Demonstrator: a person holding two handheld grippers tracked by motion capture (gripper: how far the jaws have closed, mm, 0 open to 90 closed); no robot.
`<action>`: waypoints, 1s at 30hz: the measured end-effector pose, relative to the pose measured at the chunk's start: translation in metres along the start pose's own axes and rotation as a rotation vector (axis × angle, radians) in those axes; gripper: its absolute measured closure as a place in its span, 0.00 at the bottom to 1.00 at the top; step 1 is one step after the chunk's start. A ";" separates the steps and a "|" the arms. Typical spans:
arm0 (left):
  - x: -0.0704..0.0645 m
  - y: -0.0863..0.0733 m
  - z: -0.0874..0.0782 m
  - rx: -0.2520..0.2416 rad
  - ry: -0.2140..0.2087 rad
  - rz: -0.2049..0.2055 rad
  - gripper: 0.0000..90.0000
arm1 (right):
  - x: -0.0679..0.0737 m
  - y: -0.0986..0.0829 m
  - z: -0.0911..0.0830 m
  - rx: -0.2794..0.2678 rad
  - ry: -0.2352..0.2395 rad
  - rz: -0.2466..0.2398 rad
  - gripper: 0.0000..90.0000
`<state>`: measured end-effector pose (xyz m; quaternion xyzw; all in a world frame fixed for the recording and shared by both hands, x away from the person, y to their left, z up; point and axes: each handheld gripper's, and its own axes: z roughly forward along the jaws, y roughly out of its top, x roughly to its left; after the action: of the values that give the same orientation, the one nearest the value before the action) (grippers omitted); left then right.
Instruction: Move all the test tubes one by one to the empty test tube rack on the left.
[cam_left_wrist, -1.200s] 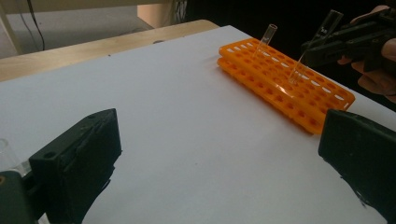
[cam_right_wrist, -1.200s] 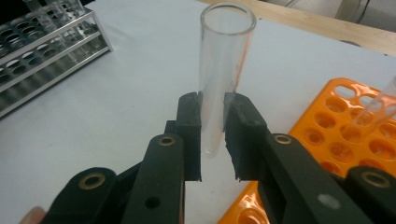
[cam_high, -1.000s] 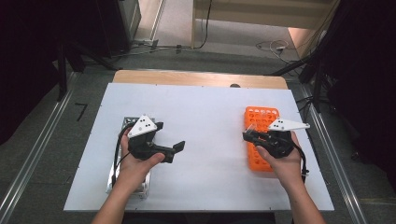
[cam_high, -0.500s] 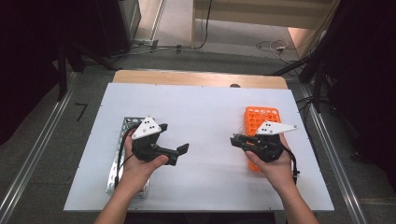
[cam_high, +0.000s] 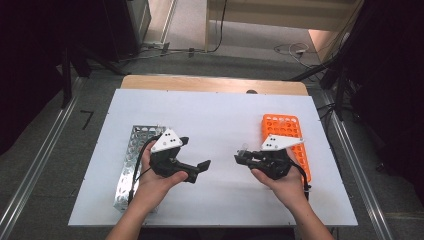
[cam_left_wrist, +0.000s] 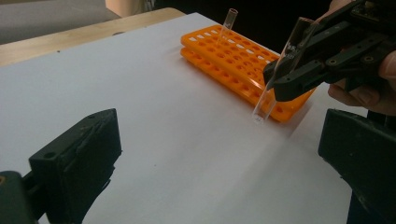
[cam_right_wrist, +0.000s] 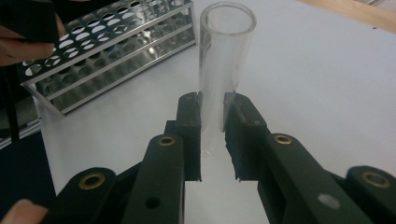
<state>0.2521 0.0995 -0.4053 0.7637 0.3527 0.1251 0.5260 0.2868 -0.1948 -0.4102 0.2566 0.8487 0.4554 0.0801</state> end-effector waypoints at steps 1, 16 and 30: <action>-0.001 0.000 0.001 0.002 -0.004 0.002 0.00 | 0.002 0.000 0.001 0.005 0.006 -0.006 0.82; -0.018 0.002 0.009 0.009 -0.054 0.034 0.03 | 0.023 0.002 0.017 0.043 0.056 -0.053 0.82; -0.033 0.002 0.020 0.066 -0.069 0.059 0.30 | 0.038 0.002 0.031 0.081 0.084 -0.097 0.82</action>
<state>0.2400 0.0627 -0.4063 0.7947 0.3157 0.1024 0.5082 0.2660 -0.1524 -0.4227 0.1990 0.8805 0.4266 0.0560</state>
